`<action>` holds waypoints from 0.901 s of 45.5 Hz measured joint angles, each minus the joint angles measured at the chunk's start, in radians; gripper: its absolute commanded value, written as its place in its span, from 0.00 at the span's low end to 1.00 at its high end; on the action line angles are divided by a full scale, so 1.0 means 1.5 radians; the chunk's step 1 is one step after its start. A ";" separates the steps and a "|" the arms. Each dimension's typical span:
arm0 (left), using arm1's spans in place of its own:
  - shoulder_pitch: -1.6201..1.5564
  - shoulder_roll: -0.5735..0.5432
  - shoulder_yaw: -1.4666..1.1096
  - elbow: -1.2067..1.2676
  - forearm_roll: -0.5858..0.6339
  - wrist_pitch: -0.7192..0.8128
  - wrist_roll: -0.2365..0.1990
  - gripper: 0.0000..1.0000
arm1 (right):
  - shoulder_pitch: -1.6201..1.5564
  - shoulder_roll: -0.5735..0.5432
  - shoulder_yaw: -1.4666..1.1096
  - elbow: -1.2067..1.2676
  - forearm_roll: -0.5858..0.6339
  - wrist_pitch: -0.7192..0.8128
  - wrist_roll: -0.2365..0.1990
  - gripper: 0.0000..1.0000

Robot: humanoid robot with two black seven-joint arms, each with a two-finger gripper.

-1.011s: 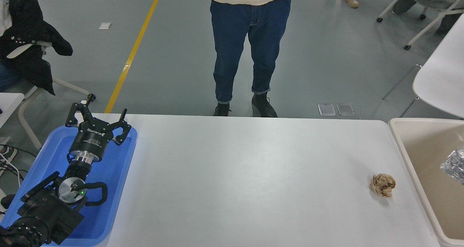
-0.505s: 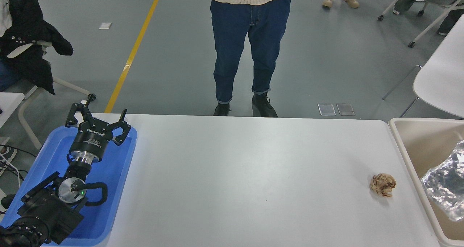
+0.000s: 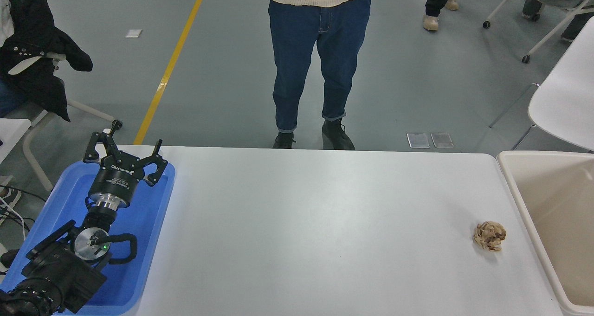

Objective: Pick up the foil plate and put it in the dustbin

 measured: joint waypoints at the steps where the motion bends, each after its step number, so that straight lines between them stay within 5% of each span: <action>1: 0.000 0.000 0.000 0.000 0.000 0.000 0.000 1.00 | 0.008 -0.009 0.000 0.017 -0.001 0.000 0.000 1.00; 25: -0.001 -0.001 0.000 -0.001 0.001 0.000 0.001 1.00 | 0.292 -0.204 -0.104 0.492 -0.044 0.015 0.000 1.00; 41: -0.002 -0.001 0.000 -0.001 0.002 0.000 0.001 1.00 | 0.665 -0.117 -0.465 0.688 -0.045 0.212 0.001 1.00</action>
